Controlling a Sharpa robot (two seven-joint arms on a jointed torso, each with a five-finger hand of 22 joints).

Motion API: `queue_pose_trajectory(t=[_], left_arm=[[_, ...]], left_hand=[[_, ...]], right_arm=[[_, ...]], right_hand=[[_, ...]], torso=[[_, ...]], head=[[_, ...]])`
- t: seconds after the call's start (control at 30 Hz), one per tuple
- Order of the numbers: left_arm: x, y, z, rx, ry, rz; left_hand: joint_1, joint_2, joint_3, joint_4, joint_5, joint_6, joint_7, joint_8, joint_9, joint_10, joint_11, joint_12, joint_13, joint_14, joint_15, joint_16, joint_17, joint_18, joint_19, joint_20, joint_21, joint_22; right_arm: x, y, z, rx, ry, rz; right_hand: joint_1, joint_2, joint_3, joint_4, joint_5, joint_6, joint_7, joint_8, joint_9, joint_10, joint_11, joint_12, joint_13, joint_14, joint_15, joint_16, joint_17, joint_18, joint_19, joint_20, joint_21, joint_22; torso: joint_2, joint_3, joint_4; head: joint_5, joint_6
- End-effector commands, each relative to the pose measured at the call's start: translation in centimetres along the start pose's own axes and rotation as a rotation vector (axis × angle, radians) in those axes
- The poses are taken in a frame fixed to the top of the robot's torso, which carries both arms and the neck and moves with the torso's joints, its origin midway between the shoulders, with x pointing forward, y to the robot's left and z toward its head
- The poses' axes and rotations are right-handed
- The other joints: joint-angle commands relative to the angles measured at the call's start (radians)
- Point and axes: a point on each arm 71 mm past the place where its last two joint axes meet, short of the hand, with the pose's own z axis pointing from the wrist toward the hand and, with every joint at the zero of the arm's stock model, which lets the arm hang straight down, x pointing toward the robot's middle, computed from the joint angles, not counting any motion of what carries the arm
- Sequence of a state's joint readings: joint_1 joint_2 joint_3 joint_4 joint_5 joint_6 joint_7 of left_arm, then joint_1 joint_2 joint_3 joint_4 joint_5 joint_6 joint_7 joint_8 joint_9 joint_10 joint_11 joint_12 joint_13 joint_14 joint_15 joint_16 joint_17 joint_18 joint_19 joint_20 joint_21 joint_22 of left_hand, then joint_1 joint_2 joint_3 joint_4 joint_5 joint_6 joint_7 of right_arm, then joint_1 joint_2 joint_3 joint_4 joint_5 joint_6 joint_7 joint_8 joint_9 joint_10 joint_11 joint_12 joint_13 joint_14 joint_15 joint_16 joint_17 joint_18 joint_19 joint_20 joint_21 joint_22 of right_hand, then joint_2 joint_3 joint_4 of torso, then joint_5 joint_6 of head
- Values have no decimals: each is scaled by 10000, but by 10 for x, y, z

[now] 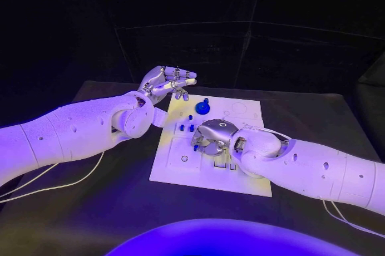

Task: Assemble the parts on the task board

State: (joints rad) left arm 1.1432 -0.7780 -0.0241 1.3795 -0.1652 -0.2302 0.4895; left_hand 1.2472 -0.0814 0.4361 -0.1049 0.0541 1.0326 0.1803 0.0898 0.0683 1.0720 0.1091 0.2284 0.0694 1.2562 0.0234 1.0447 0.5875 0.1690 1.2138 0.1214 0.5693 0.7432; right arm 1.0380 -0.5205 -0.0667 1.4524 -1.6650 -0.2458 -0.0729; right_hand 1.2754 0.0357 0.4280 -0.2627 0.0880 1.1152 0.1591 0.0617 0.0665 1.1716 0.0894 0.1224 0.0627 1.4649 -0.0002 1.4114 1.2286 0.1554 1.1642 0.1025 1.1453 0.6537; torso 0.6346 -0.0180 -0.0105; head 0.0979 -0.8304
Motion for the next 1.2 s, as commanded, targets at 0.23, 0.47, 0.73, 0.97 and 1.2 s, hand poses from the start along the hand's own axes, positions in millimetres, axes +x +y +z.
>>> queue_pose_trajectory(t=[0.23,0.47,0.73,0.97,1.2], left_arm=[[1,-1,1,25,89,-90],[1,0,1,-3,98,-93],[0,0,1,-46,115,-101],[-2,0,0,-78,92,-86],[-3,1,0,-96,102,-90]], left_hand=[[72,60,-68,-9,-31,-25,58,38,-6,-36,38,54,0,-90,2,-50,-9,133,-74,1,-36,-9],[72,60,-68,-9,-31,-25,58,38,-6,-36,38,54,0,-90,2,-50,-9,133,-74,1,-36,-9],[84,71,-77,-7,-31,-32,60,43,-6,-45,40,63,1,-107,5,-69,-47,134,-72,4,-51,-23],[84,71,-77,-7,-31,-32,60,43,-6,-45,40,63,1,-107,5,-69,-47,134,-72,4,-51,-23],[88,77,-78,-6,-31,-34,60,45,-6,-47,40,66,1,-115,5,-79,-68,134,-72,4,-55,-27]], right_arm=[[1,-2,-1,58,63,-108],[0,-1,-2,-10,-103,97],[-9,-7,-12,20,-1214,371],[-25,-25,-39,542,-1774,873],[-51,-51,-63,1673,-1541,959]], right_hand=[[-384,-462,-112,217,219,-657,170,-13,-32,-985,249,-435,-11,405,241,-36,-114,57,-117,197,-156,-173],[-377,-502,-125,263,229,-738,156,-1,-21,-899,231,-324,13,392,239,-53,-168,70,-120,215,-174,-200],[-314,-762,-334,331,255,-1427,111,-9,-28,-1482,265,-367,11,350,265,-105,-301,102,-201,242,-314,-421],[-292,-842,-451,370,283,-1561,82,4,-18,-1533,251,-271,27,343,260,-117,-339,100,-184,242,-321,-422],[-390,-1030,-1159,717,237,-1631,-5,25,3,-1867,242,-76,32,328,254,-152,-456,105,-170,239,-401,-516]], torso=[[0,4,-6],[-2,2,-8],[-7,15,-11],[-15,-6,-18],[4,-1,-8]], head=[[-19,1],[-56,26],[-103,85],[-196,177],[-341,274]])
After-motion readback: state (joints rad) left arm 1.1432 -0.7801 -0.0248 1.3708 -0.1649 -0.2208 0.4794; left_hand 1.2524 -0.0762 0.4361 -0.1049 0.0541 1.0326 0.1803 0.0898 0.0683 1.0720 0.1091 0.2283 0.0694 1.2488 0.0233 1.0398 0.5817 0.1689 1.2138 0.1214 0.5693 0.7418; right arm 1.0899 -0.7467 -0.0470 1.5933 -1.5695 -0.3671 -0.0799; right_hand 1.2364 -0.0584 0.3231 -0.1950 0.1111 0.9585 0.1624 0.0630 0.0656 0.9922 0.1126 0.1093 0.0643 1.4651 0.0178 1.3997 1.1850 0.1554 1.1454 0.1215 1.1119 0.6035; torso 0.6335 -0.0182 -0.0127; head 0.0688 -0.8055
